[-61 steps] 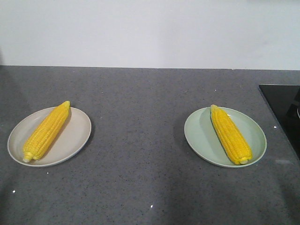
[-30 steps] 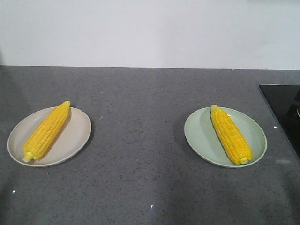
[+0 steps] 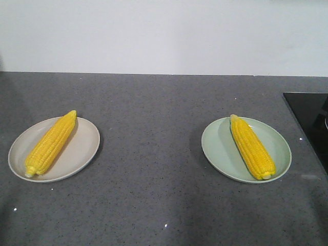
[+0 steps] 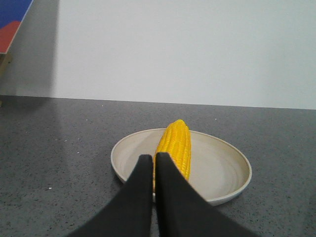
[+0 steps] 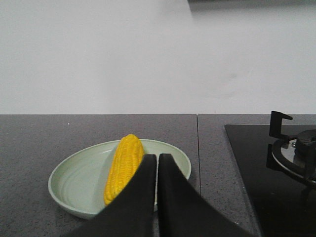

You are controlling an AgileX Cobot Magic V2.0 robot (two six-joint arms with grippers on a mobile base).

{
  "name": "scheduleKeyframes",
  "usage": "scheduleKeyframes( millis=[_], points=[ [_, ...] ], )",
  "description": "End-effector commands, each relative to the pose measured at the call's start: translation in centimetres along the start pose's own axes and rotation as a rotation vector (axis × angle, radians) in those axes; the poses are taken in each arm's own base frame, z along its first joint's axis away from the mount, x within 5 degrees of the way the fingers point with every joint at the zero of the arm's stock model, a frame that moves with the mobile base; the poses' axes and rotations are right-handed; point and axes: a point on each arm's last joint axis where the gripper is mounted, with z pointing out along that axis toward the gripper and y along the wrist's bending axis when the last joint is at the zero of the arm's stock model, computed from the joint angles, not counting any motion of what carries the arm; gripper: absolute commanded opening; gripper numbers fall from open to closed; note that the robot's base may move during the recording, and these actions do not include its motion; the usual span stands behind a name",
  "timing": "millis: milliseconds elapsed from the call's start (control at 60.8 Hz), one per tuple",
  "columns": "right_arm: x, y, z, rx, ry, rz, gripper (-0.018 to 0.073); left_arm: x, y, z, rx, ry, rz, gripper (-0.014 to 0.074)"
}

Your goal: Distribute corn equally

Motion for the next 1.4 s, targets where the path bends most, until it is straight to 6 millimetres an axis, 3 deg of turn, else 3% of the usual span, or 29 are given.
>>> scheduleKeyframes(
  millis=[0,1381],
  points=[
    [-0.25,0.04,-0.04,0.008,-0.071,-0.015,-0.0002,-1.46,-0.19,-0.26,0.015,-0.106,-0.007,-0.0006],
    [-0.27,-0.01,-0.04,0.017,-0.074,-0.016,-0.0002,-1.46,-0.19,-0.26,0.015,-0.106,-0.007,-0.0006]
  ],
)
